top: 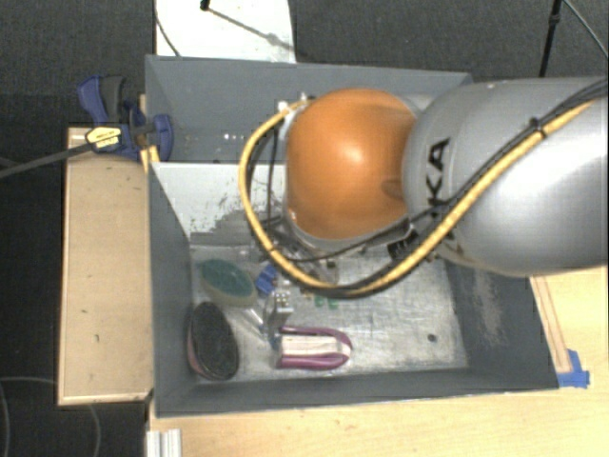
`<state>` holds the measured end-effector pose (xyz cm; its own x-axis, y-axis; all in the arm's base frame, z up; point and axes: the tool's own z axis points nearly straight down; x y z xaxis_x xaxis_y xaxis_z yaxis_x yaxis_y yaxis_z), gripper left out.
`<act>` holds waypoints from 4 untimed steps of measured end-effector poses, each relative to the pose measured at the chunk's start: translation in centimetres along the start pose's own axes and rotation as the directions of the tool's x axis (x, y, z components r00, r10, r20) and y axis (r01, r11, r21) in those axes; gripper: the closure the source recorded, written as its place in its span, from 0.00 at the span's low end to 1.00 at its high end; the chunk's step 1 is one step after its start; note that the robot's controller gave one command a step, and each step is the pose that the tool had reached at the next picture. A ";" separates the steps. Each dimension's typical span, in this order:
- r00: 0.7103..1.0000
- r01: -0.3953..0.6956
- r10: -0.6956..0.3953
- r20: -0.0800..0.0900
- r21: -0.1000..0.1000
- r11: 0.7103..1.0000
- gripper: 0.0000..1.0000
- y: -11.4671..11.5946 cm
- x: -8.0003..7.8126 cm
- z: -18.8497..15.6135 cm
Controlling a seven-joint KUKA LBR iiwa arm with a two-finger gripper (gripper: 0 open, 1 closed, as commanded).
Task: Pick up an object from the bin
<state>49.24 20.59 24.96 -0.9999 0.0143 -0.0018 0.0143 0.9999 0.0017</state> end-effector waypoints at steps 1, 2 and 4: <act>0.977 0.212 -0.212 0.010 0.001 0.977 0.00 3.9 0.1 14.1; 0.755 0.656 -0.656 0.010 0.007 0.755 0.00 4.2 -2.1 17.6; 0.746 0.666 -0.666 0.009 0.003 0.746 1.00 3.3 -3.8 -1.1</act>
Offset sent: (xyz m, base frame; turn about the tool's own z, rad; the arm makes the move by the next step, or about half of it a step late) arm -0.0051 0.0397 -0.1440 -0.2160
